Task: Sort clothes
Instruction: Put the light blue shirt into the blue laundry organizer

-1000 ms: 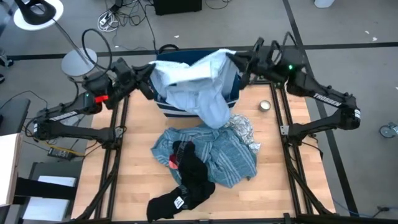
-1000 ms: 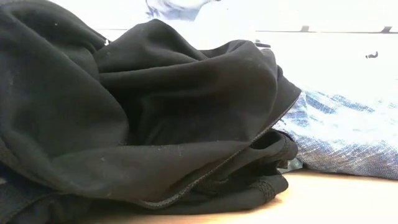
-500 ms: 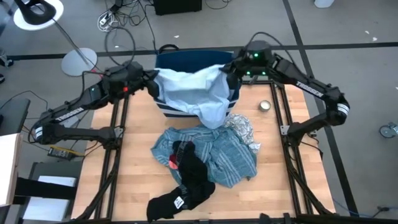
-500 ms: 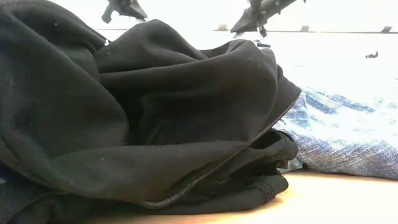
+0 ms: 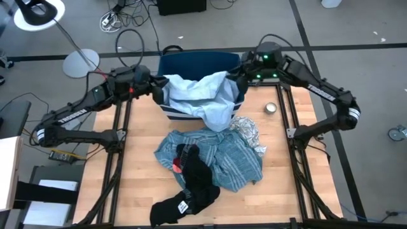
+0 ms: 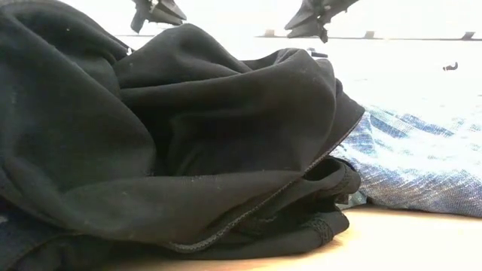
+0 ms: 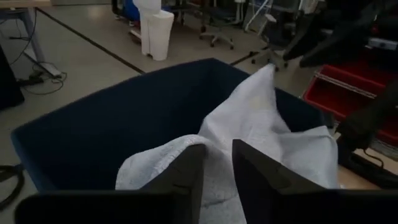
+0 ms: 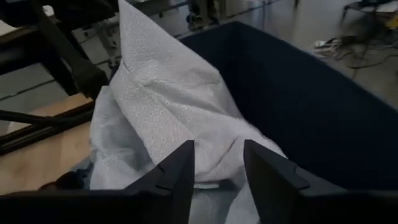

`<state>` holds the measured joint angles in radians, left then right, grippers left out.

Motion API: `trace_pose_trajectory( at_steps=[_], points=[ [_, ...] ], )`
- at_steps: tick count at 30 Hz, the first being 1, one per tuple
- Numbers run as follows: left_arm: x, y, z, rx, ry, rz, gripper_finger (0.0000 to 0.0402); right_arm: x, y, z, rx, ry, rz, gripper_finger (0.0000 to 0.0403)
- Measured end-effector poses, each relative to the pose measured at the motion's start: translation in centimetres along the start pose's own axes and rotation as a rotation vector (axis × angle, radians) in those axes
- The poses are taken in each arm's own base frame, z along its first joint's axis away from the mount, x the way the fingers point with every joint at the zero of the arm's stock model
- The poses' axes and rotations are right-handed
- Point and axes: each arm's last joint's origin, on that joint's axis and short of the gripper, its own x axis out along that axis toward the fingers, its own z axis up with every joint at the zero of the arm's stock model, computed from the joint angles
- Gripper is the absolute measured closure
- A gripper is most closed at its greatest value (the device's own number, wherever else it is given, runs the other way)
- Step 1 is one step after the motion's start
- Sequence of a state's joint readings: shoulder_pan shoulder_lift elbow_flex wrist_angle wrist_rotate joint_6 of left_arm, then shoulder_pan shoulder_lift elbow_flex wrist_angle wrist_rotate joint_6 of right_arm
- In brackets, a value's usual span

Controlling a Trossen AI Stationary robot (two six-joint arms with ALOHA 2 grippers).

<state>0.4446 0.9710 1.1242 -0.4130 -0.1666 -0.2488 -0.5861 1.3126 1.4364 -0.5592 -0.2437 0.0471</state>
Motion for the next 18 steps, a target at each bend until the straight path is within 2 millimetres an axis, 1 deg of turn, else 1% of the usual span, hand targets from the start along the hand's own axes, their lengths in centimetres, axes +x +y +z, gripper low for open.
trace_pose_trajectory(
  at_steps=[4,6,10,14,18],
  points=[
    [-0.7,0.0,0.1,-0.012,0.110,-0.024,0.0305,-2.9,0.6,0.0,-0.006,-0.006,-0.039,0.0247],
    [-1.2,-0.1,0.4,-0.008,0.131,-0.024,0.0305,-4.2,0.9,-0.2,-0.005,-0.001,-0.040,0.0244],
    [-2.0,0.1,0.5,-0.002,0.172,-0.010,0.0305,-5.8,1.8,-1.0,0.038,0.059,-0.020,0.0244],
    [-3.8,-0.2,0.9,0.009,0.134,-0.051,0.0305,-6.2,3.3,-2.7,0.059,0.207,0.032,0.0245],
    [-5.8,-0.6,0.1,0.017,0.130,-0.122,0.0305,-5.5,5.1,-5.4,0.040,0.323,0.057,0.0248]
  ],
)
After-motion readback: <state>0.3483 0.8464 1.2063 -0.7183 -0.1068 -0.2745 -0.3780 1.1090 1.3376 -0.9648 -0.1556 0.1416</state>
